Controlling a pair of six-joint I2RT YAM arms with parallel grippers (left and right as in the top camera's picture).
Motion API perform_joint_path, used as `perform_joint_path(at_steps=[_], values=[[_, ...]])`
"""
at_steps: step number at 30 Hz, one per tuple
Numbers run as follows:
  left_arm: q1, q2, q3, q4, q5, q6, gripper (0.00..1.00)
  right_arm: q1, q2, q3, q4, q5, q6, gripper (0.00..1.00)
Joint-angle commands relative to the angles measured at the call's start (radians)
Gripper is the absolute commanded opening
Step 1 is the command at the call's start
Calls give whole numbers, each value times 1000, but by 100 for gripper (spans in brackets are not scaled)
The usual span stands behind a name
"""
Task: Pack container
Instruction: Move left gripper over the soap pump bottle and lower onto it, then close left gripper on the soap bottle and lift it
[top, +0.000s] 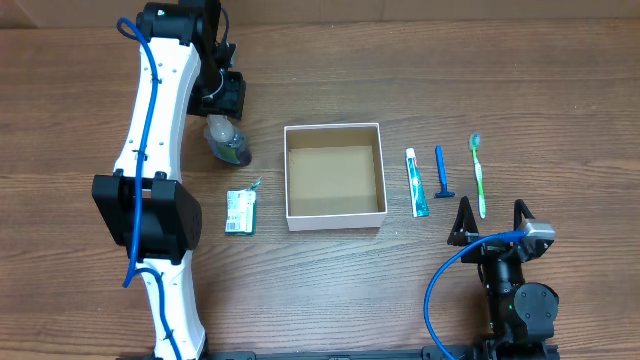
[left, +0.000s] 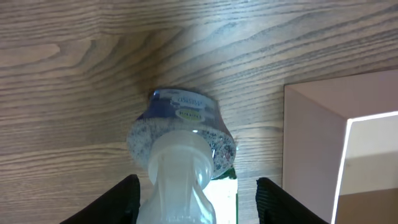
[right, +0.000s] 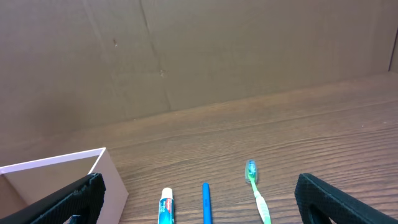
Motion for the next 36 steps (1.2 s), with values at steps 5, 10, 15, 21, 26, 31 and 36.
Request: perform_joint_path(at_steps=[5,10,15,21,26,31,36], values=[[5,13,-69,32,-8,16,58,-3,-9,-10,5,3,-7,100],[5,13,-147,82,-18,16,36,-3,-9,-10,5,3,-7,100],[5,13,-148,87,-61,16,34,-3,-9,-10,5,2,-7,100],[5,12,-140,83,-60,15,27,-3,-9,-10,5,3,-7,100],[5,12,-79,53,-60,15,22,-3,-9,-10,5,2,-7,100],[5,12,29,2,-60,15,24,-3,-9,-10,5,2,-7,100],[5,12,109,-42,-60,15,25,-3,-9,-10,5,3,-7,100]])
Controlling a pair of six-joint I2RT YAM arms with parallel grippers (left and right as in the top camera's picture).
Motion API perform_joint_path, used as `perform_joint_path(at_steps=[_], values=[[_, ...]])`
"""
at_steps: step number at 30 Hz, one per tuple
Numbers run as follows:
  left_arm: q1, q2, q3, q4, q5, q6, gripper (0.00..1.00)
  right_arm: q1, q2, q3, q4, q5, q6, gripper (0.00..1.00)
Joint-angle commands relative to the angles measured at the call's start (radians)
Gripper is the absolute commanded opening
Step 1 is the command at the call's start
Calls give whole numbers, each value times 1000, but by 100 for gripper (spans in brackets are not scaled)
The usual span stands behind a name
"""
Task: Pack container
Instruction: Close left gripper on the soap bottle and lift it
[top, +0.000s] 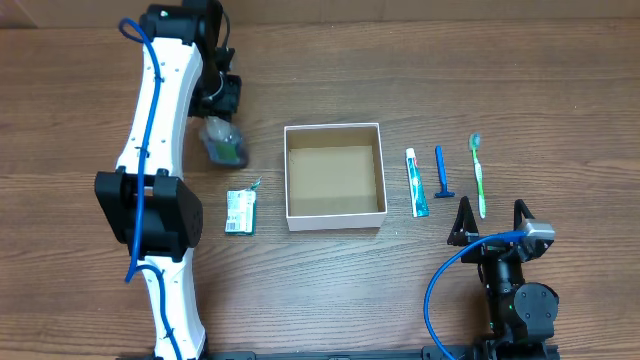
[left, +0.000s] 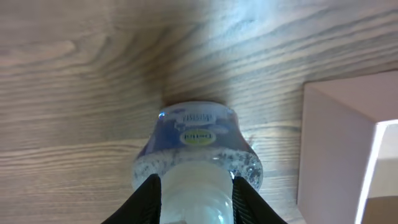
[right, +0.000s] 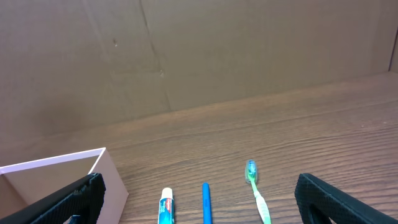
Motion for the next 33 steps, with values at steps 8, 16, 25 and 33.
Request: perform_joint_path(at_steps=[8,16,25,33], values=[[-3,-7,189,-71,33,-29,25,-3,-9,-10,5,2,-7,100],[-31,-22,333,-123,154,-68,25,-3,-9,-10,5,2,-7,100],[-93,-87,347,-123,267,-133,24,-3,-9,-10,5,3,-7,100],[-161,-127,347,-112,266,-161,23,-3,-9,-10,5,2,-7,100]])
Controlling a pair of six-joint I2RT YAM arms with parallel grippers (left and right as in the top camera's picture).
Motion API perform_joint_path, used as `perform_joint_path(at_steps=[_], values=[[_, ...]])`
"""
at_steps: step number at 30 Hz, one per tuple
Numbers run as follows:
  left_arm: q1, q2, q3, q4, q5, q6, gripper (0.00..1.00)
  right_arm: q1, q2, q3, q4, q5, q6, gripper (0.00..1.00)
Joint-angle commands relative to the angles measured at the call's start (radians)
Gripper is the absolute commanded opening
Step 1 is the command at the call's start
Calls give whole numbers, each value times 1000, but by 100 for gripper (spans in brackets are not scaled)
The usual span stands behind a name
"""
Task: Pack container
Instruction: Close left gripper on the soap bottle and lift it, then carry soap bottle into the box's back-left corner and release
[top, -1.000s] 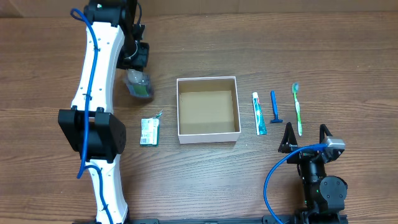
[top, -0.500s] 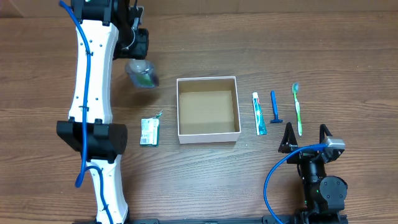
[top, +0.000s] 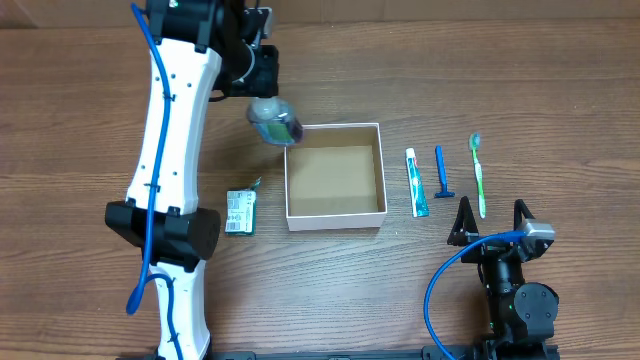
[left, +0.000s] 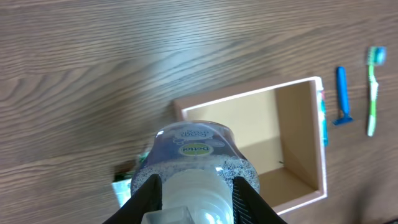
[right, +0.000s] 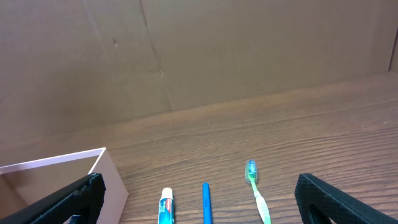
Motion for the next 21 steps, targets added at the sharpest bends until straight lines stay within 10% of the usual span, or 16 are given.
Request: perform_joint_path(at_steps=[1,21], values=[[-23,-87,40,10,44,-31,23,-3,-9,-10,5,2,-6,100],[-211,-97,36,15,-156,-231,23,-3,-9,-10,5,2,-6,100]])
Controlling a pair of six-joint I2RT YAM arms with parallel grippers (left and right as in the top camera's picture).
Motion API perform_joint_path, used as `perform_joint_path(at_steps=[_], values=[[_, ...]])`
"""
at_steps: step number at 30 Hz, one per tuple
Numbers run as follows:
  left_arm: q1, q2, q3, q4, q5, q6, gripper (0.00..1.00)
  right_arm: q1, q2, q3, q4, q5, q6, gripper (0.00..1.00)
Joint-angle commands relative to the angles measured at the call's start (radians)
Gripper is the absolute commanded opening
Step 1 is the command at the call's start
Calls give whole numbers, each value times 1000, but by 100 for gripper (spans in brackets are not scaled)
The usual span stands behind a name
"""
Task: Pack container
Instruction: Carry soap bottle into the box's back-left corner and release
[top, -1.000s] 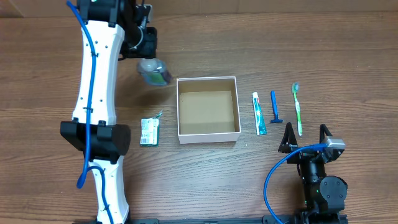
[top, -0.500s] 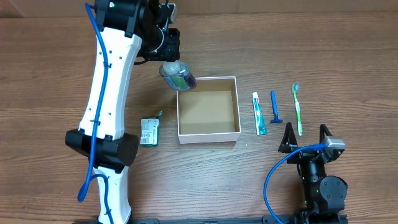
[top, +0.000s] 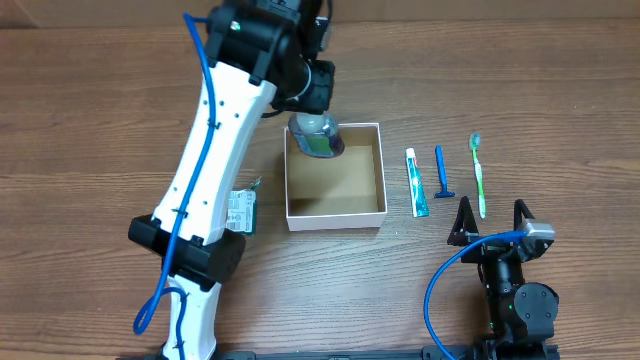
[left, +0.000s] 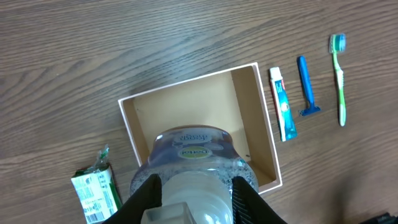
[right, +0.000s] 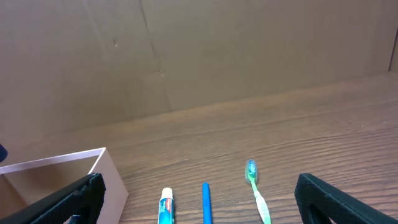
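Note:
My left gripper (left: 191, 199) is shut on a clear bottle with a blue label (left: 189, 152), held above the open white cardboard box (top: 335, 212); in the overhead view the bottle (top: 315, 138) hangs over the box's far left corner. A toothpaste tube (top: 416, 183), a blue razor (top: 441, 172) and a green toothbrush (top: 478, 176) lie in a row right of the box. A green packet (top: 240, 212) lies left of it. My right gripper (right: 199, 199) stands open near the table's front right, empty.
A brown cardboard wall (right: 199, 56) stands behind the table in the right wrist view. The left arm (top: 215, 150) reaches diagonally over the table's left half. A blue cable (top: 450, 275) loops beside the right arm's base.
My left gripper has carried the bottle rightwards, from just outside the box's far left corner to above the box. The right arm has not moved.
My left gripper first stood open around the bottle on the table left of the box. Then it was shut on the bottle there. Later it held the bottle raised near the box's far left corner, and now over the box.

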Motion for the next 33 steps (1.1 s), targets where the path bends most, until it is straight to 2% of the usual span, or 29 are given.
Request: perform_joint_path(at_steps=[1,11,20,33], values=[[0,-45,27,5,-54,-85,23,-3,-9,-10,5,2,-7,100],[0,-45,-64,28,-55,-141,22,-3,-9,-10,5,2,-7,100],[0,-45,-167,74,-115,-177,24,-3,-9,-10,5,2,-7,100],[2,-45,-294,233,-129,-179,20,-3,-9,-10,5,2,-7,100]])
